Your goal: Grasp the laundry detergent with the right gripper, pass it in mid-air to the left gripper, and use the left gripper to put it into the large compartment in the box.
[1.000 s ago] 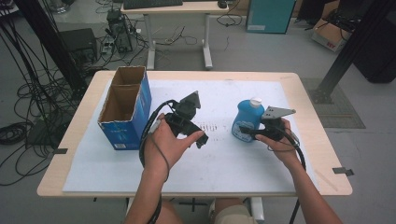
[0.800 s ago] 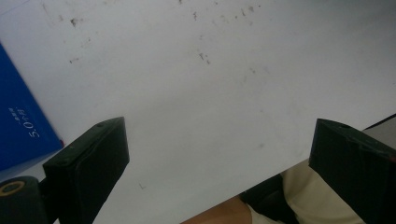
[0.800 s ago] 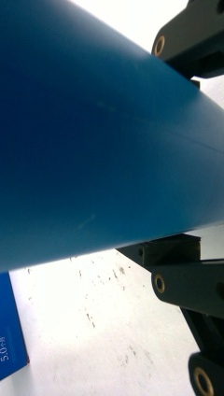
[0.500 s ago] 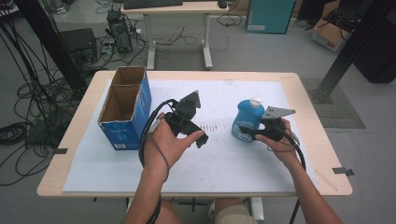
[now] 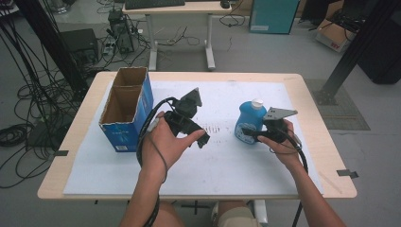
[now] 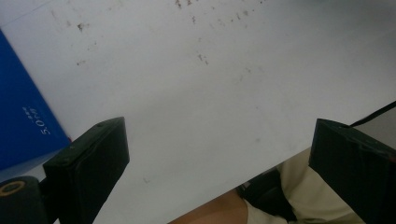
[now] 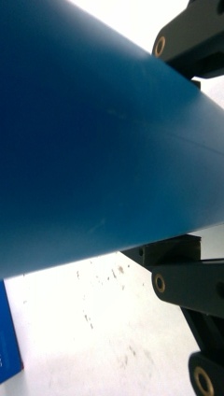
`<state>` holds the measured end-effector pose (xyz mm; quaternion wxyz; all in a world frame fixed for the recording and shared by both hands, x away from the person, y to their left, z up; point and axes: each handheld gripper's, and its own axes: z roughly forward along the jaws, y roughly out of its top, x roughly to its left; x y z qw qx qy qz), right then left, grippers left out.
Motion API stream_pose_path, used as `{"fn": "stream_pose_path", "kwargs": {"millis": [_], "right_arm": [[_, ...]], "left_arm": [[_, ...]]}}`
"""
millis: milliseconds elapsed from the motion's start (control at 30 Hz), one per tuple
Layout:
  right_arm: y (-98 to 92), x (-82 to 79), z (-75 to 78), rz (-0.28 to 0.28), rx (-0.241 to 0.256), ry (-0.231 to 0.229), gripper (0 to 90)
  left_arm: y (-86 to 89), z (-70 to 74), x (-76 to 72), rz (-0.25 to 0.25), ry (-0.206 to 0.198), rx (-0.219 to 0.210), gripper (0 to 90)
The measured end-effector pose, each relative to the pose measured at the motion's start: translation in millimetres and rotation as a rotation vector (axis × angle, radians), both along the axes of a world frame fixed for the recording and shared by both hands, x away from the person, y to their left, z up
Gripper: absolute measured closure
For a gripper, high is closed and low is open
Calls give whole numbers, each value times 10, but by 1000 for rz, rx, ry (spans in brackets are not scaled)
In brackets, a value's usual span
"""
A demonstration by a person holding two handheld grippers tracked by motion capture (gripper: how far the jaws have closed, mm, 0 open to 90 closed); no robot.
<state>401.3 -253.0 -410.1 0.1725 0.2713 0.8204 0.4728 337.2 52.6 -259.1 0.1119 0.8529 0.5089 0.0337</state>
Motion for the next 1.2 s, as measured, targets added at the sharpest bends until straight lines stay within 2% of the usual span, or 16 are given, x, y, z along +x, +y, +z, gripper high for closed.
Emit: {"fn": "stream_pose_path", "kwargs": {"millis": [133,200,400,667,867,933,1200], "right_arm": [[20,-3,82,21,31,9,431],[43,-5,128,27,33,17,430],[111,-25,239,48,37,22,430],[237,6,352,79,34,33,428],[319,17,424,90,39,39,427],[356,15,459,97,47,47,427],[476,29,559,107,54,46,426]], "left_arm": [[54,38,-6,-10,9,1,53],[90,71,-7,-20,15,-10,53],[255,180,-11,-33,20,-9,53],[471,354,-62,-89,21,11,53],[604,423,-85,-113,29,3,53],[676,463,-92,-116,19,14,53],[909,552,-89,-149,26,-9,53]]}}
